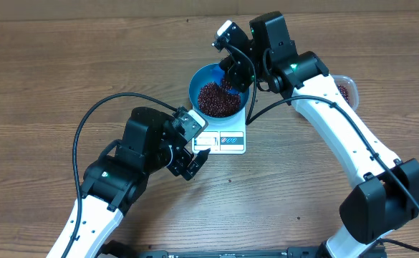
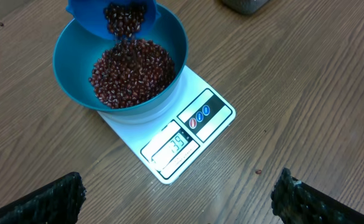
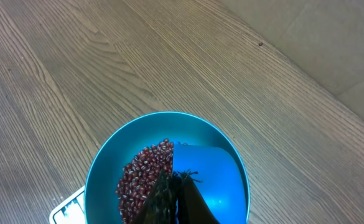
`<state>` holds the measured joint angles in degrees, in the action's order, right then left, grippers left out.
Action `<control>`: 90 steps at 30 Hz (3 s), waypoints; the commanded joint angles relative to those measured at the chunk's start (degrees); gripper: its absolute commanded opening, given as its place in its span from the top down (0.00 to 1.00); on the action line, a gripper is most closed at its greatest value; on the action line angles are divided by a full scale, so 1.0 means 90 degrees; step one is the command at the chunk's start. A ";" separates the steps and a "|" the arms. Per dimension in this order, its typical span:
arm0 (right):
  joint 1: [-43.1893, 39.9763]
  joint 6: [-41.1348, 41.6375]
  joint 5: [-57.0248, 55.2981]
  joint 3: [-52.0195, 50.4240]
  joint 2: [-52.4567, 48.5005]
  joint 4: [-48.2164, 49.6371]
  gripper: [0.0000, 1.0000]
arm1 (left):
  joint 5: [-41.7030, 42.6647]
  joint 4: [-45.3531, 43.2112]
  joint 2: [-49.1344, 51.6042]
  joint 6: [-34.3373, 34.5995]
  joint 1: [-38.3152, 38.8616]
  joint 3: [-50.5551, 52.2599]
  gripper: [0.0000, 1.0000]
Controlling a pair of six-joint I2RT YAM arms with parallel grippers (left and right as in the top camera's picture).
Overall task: Scoop item into bowl and weigh 150g on scale
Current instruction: 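Hold the blue scoop tilted over the bowl, shaking beans out, right gripper, then raise the scoop slightly and keep trickling beans into the bowl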
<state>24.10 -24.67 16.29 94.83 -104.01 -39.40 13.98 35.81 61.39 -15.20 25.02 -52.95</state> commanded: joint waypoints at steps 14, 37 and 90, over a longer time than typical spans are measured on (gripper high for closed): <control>0.0032 -0.0158 0.0056 0.0211 0.0041 0.0160 0.96 | 0.0097 0.0000 -0.0073 -0.0051 -0.0027 0.0034 0.00; 0.0032 0.0119 0.0066 0.0211 0.0041 0.0158 0.96 | 0.0097 0.0000 -0.0073 -0.0051 -0.0027 0.0034 0.00; -0.0393 0.1530 0.0634 0.0211 0.0041 0.0279 0.96 | 0.0097 0.0000 -0.0073 -0.0051 -0.0027 0.0034 0.00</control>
<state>20.40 -4.82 21.21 94.83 -104.01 -37.12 13.98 35.81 61.39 -15.20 25.02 -52.95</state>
